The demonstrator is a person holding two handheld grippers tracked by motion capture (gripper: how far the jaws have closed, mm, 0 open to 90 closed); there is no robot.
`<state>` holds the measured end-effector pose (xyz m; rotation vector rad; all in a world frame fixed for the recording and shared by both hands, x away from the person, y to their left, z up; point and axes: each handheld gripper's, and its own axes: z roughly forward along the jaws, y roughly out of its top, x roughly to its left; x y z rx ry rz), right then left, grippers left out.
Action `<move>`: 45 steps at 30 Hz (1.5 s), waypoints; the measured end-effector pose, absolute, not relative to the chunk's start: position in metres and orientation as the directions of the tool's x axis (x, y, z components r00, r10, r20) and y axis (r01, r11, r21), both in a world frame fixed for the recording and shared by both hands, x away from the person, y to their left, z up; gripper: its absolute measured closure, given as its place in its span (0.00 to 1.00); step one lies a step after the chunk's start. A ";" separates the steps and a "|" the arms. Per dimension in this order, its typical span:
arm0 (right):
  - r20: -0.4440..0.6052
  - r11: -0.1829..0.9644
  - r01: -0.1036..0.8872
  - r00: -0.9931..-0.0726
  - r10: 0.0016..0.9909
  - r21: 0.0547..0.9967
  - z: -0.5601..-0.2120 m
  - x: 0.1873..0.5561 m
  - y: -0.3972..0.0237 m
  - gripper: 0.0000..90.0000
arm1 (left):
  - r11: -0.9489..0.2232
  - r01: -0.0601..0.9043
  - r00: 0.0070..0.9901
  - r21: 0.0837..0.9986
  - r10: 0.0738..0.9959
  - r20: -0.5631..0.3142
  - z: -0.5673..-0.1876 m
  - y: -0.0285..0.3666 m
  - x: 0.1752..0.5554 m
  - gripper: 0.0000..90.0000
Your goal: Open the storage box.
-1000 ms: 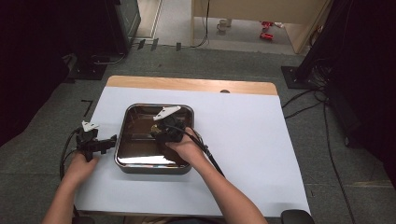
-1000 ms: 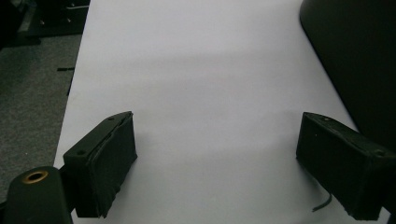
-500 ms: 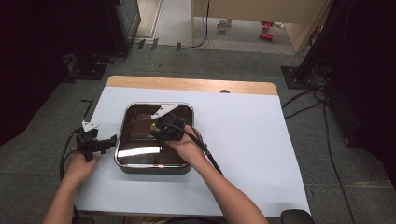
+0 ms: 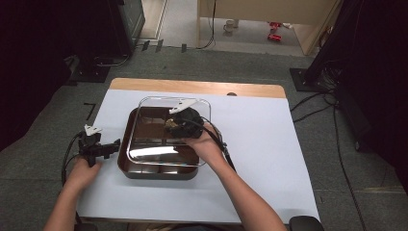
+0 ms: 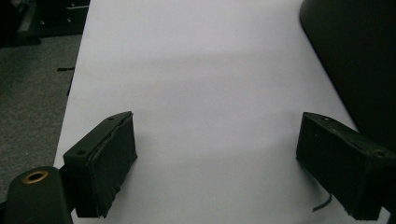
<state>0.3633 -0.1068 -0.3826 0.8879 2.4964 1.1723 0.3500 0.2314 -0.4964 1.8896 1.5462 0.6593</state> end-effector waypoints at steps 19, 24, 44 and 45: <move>0.042 0.367 0.523 -0.615 0.788 0.769 -0.386 0.372 -0.243 0.65 | -0.141 0.681 0.198 0.719 0.980 0.005 -0.496 0.232 0.350 0.13; 0.046 0.333 0.562 -0.554 0.831 0.757 -0.397 0.377 -0.274 0.65 | -0.138 0.680 0.197 0.720 0.980 0.002 -0.497 0.231 0.350 0.13; 0.070 0.221 0.679 -0.373 0.925 0.700 -0.456 0.403 -0.339 0.65 | -0.139 0.680 0.197 0.720 0.980 0.003 -0.496 0.231 0.350 0.13; 0.067 0.220 0.684 -0.367 0.928 0.696 -0.459 0.404 -0.340 0.65 | -0.139 0.680 0.197 0.720 0.980 0.003 -0.497 0.231 0.350 0.13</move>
